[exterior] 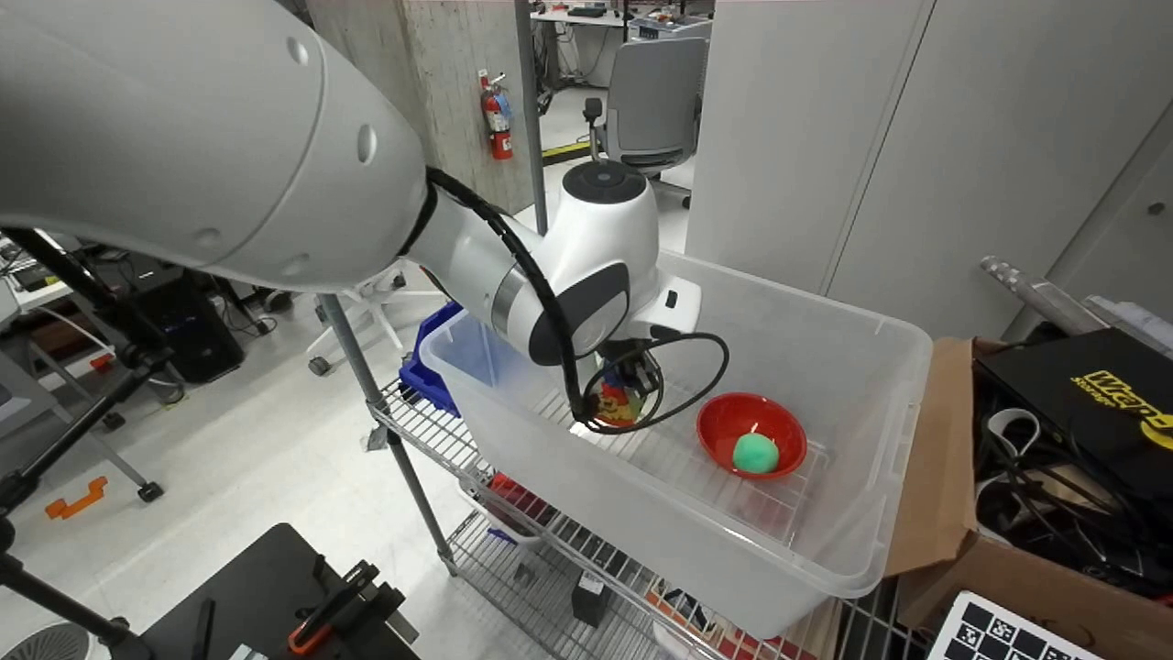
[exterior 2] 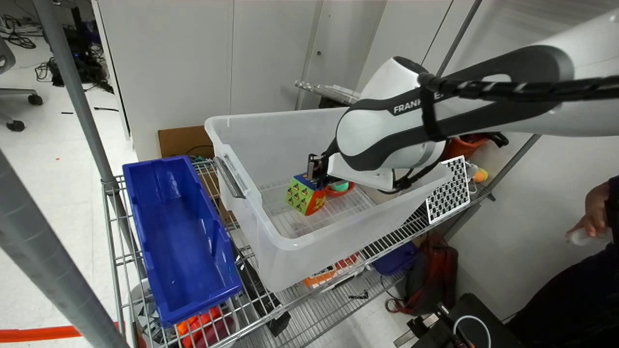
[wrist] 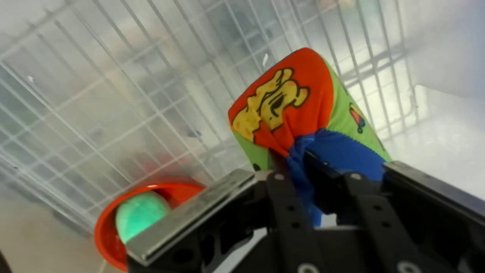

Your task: Move the cube inside the storage bin forwards

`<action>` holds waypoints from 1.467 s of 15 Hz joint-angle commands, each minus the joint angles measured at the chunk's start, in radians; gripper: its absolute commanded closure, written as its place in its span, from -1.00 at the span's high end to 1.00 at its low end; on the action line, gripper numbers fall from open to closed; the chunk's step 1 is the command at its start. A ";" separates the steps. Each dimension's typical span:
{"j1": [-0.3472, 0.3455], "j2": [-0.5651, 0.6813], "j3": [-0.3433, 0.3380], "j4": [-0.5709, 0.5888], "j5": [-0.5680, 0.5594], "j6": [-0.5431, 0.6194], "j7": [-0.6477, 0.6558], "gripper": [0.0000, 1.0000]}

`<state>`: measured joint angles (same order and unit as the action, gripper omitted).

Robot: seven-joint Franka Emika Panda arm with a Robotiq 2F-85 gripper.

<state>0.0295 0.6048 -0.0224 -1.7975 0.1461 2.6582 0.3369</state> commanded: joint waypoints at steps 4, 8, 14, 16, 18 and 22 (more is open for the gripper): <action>-0.040 -0.056 -0.005 -0.075 0.083 0.018 0.019 -0.94; -0.031 0.045 -0.054 0.055 0.081 0.009 0.114 -0.94; -0.002 0.230 -0.095 0.253 0.079 -0.136 0.282 -0.94; 0.005 0.275 -0.092 0.300 0.069 -0.198 0.319 -0.94; 0.013 0.303 -0.092 0.341 0.061 -0.249 0.348 -0.94; 0.022 0.295 -0.100 0.382 0.051 -0.372 0.416 -0.14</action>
<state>0.0363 0.8767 -0.1026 -1.4738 0.2058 2.3789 0.6909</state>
